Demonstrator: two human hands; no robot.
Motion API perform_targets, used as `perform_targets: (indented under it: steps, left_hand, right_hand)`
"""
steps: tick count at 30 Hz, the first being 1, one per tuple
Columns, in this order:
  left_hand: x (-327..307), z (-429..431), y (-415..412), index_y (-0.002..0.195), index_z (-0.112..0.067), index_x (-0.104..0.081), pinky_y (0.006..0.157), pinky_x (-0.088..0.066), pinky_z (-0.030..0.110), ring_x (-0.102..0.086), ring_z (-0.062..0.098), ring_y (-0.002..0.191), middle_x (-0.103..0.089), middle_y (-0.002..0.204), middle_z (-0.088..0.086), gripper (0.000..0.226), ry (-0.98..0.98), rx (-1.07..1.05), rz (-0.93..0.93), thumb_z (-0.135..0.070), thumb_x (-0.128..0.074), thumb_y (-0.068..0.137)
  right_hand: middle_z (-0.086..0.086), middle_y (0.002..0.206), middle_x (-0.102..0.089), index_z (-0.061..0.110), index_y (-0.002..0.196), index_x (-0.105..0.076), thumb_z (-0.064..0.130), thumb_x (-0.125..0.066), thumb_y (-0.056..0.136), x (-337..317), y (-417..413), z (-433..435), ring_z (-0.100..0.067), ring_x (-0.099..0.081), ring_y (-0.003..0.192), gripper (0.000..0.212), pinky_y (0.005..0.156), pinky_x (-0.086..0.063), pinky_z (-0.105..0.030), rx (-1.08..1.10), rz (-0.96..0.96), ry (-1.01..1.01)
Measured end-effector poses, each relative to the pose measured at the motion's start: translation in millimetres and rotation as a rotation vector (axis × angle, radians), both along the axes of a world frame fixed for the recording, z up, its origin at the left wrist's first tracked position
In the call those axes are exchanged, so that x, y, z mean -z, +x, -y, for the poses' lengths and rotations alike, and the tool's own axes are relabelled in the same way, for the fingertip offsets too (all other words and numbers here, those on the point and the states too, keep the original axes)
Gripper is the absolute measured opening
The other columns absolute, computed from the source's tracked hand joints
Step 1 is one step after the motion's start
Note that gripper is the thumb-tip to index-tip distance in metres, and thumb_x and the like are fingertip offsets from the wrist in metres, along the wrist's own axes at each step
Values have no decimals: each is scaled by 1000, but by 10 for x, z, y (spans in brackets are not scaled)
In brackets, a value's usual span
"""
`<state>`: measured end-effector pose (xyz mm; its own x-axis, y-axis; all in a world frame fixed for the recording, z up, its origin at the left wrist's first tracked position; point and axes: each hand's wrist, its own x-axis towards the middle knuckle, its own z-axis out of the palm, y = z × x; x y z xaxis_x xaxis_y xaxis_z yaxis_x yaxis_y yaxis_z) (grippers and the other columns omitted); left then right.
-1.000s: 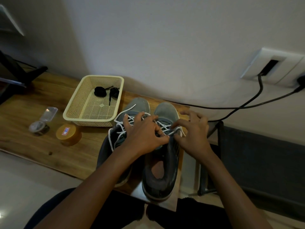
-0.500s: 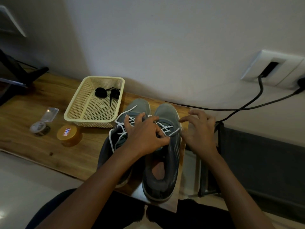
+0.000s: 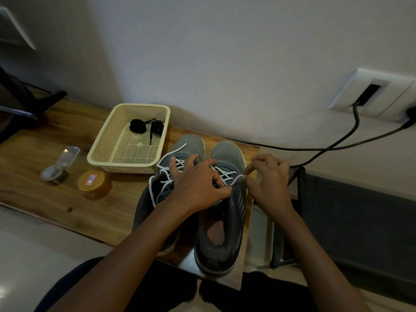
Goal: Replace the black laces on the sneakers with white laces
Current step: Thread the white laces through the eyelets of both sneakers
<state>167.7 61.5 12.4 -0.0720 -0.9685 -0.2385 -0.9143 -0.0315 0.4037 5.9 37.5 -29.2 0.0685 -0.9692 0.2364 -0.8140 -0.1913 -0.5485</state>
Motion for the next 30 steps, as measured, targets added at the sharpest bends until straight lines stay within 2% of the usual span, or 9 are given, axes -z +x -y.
perform_targets:
  steps: [3,6,9,13,15,18,20,24,30]
  left_hand:
    - [3,3,-1,64,-36,-60,112,9,57,-7,16,144,-30,150,-20,24,-2,-2,4,-52,-61,82]
    - [3,4,-1,62,-37,-59,111,9,58,-6,16,144,-30,149,-20,25,-2,-6,-2,-52,-61,82]
    - [-8,2,-6,59,-37,-58,111,9,58,-6,15,144,-31,149,-20,27,0,-8,-11,-51,-62,81]
    - [-6,1,-7,62,-34,-62,112,10,57,-7,15,144,-32,148,-20,25,-3,-17,-22,-50,-63,81]
    - [-2,-2,-4,63,-35,-62,112,11,56,-7,15,144,-32,148,-20,25,-2,-13,-19,-51,-62,81]
    - [1,0,-7,63,-35,-61,112,11,56,-7,15,144,-32,148,-20,24,-2,-11,-14,-51,-62,81]
    - [3,2,-7,64,-36,-61,112,11,56,-7,15,144,-32,149,-20,23,-5,-11,-8,-51,-62,82]
    - [5,3,-6,66,-36,-61,112,10,56,-6,15,144,-31,149,-20,22,2,-8,-2,-51,-61,82]
    - [-3,0,-9,66,-33,-62,112,10,57,-7,16,144,-31,149,-19,23,5,-7,-16,-50,-62,82]
  right_hand:
    - [1,131,-46,21,93,-68,12,-69,76,-6,47,-25,-24,-25,122,19,86,-16,-25,-92,-47,29]
    - [0,134,-46,21,88,-71,16,-73,76,-3,57,-32,-28,-24,126,13,90,-19,-32,-131,-111,40]
    - [-1,125,-54,19,82,-71,18,-75,75,17,25,-21,-30,-31,122,7,87,-21,-33,-92,-112,-6]
    - [-3,111,-60,15,81,-72,16,-75,76,-19,-101,66,-29,-36,112,6,85,-27,-30,110,6,-59]
    - [-2,115,-57,15,85,-71,15,-74,77,-43,-137,86,-27,-32,114,9,86,-26,-28,144,41,-6]
    - [-1,127,-49,21,97,-69,14,-71,75,-69,-97,46,-28,-29,121,24,90,-26,-34,25,-1,29]
    - [2,134,-44,27,100,-68,17,-72,75,-77,-33,4,-27,-24,126,27,91,-20,-32,-61,-55,43]
    - [6,137,-44,26,86,-71,24,-73,77,-51,25,-28,-24,-19,129,9,84,-11,-27,-138,-151,55]
    - [1,121,-55,17,86,-70,23,-70,81,-48,-38,29,-24,-32,117,7,85,-21,-29,21,-64,-26]
